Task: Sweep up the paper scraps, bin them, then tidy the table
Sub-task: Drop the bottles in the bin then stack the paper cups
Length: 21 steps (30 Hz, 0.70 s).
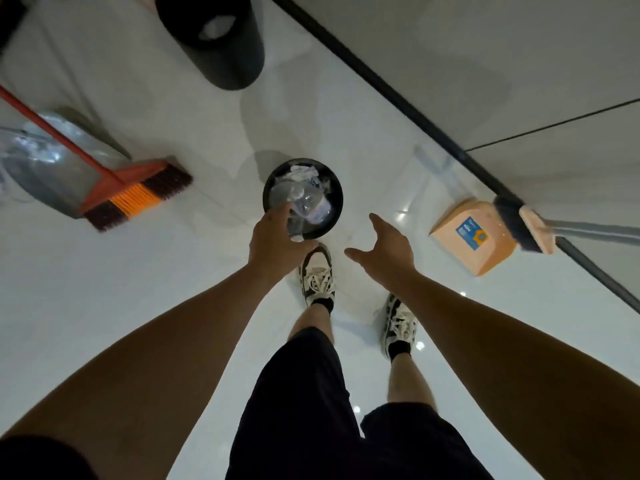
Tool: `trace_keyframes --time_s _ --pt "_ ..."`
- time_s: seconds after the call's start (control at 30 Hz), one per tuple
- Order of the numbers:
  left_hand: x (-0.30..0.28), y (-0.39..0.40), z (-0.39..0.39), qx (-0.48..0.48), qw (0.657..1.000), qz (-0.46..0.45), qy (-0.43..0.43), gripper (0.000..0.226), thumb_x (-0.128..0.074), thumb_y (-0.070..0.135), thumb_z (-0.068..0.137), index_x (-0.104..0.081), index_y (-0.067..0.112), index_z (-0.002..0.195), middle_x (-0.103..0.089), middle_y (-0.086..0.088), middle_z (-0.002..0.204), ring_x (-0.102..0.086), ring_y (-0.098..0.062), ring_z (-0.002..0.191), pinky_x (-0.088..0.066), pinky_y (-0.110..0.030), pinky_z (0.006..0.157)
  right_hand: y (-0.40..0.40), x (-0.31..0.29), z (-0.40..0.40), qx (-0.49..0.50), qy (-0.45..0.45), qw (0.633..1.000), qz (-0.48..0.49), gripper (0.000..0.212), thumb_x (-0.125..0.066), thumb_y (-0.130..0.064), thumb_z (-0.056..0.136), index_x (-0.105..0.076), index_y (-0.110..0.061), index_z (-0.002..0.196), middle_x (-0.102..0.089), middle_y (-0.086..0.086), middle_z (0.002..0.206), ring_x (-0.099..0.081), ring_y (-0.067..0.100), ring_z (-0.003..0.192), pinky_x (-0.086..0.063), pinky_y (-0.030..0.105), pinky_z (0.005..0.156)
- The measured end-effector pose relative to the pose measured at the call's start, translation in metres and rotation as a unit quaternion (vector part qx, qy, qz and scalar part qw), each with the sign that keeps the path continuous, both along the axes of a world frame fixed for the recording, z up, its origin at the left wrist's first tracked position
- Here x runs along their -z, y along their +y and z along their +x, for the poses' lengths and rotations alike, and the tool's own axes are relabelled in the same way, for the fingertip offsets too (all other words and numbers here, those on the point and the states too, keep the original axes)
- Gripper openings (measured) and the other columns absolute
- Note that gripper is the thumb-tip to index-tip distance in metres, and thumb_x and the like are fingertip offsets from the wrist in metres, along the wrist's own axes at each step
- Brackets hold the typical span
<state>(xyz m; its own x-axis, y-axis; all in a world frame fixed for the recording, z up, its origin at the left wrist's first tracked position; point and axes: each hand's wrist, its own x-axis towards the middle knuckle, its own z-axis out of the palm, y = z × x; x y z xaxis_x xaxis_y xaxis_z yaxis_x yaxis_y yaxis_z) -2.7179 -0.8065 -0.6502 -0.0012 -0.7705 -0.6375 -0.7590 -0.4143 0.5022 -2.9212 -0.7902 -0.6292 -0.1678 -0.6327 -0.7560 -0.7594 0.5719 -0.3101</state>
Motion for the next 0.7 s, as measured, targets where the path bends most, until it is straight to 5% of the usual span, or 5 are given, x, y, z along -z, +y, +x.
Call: trace_keyframes --time_s 0.1,0.23,0.43,0.6,0.7 --pt "-0.053 -0.024 -0.025 0.060 0.997 -0.043 0.009 0.084 -0.081 0.044 0.068 -0.044 0.020 0.139 -0.054 -0.004 0.131 -0.053 -0.022 0.117 -0.043 -0.029 0.086 0.001 -0.050 -0.009 0.036 -0.006 0.998 -0.041 0.093 -0.079 -0.042 0.079 -0.029 -0.020 0.154 -0.045 0.006 0.151 -0.042 0.027 0.137 -0.037 0.036 0.108" --pt "-0.122 -0.034 -0.077 0.164 0.981 -0.099 0.001 0.081 -0.075 0.049 0.074 -0.041 0.020 0.142 -0.046 -0.006 0.144 -0.043 -0.028 0.131 -0.041 -0.045 0.105 0.024 -0.115 -0.037 0.113 0.003 0.988 -0.107 0.093 -0.079 -0.042 0.079 -0.030 -0.018 0.154 -0.043 0.008 0.153 -0.042 0.027 0.138 -0.037 0.036 0.108" --pt "-0.205 0.014 -0.182 0.314 0.936 -0.157 0.032 0.080 -0.070 0.048 0.081 -0.032 0.024 0.148 -0.032 -0.002 0.152 -0.030 -0.025 0.137 -0.032 -0.035 0.108 0.132 -0.188 -0.105 0.235 0.044 0.959 -0.149 0.093 -0.078 -0.045 0.079 -0.029 -0.022 0.155 -0.040 0.007 0.155 -0.042 0.027 0.137 -0.040 0.035 0.106" --pt "-0.276 0.114 -0.299 0.451 0.860 -0.230 0.072 0.078 -0.071 0.048 0.078 -0.038 0.023 0.145 -0.036 0.000 0.149 -0.030 -0.023 0.136 -0.030 -0.033 0.108 0.271 -0.247 -0.187 0.340 0.089 0.913 -0.206 0.085 -0.079 -0.044 0.078 -0.038 -0.022 0.149 -0.050 0.006 0.147 -0.050 0.025 0.130 -0.043 0.036 0.104" --pt "-0.305 0.211 -0.371 0.538 0.801 -0.240 0.102 0.077 -0.071 0.048 0.077 -0.040 0.024 0.143 -0.039 0.001 0.146 -0.034 -0.021 0.134 -0.030 -0.030 0.107 0.380 -0.272 -0.226 0.445 0.120 0.854 -0.241 0.090 -0.077 -0.046 0.079 -0.032 -0.022 0.153 -0.042 0.005 0.154 -0.041 0.025 0.138 -0.037 0.038 0.110"
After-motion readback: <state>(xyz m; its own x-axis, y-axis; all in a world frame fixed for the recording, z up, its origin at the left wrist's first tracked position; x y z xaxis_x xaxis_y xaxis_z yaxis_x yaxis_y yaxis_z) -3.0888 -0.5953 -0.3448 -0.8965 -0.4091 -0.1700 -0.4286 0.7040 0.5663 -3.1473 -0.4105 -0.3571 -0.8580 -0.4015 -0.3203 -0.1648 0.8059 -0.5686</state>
